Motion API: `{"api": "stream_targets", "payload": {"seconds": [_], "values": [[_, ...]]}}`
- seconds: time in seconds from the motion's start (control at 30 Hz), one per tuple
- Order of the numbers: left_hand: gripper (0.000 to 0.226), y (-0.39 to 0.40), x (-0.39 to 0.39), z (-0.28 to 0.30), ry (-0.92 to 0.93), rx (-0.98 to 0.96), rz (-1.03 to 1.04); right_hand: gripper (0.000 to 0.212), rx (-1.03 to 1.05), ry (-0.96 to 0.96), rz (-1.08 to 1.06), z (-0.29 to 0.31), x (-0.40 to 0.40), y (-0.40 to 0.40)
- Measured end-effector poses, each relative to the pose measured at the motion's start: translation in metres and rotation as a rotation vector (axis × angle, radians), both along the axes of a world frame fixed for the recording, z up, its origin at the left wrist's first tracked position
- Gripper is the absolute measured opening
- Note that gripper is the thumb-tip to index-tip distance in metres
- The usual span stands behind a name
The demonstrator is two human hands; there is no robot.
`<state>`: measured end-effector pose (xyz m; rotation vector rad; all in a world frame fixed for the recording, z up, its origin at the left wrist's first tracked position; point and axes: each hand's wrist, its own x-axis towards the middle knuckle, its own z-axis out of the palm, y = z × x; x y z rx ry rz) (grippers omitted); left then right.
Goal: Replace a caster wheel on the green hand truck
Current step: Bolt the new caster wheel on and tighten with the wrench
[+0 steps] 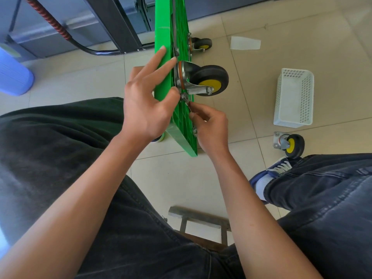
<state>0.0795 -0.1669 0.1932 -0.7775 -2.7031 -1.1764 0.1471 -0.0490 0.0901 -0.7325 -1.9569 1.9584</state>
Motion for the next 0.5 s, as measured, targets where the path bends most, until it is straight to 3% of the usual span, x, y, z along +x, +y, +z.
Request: {"api": "stream_targets", "payload": {"seconds": [0.5], "values": [[0.056, 0.0, -0.001, -0.001, 0.011, -0.011, -0.003, 0.03, 0.029, 0.066, -0.022, -0.023, -0.01, -0.008]]}}
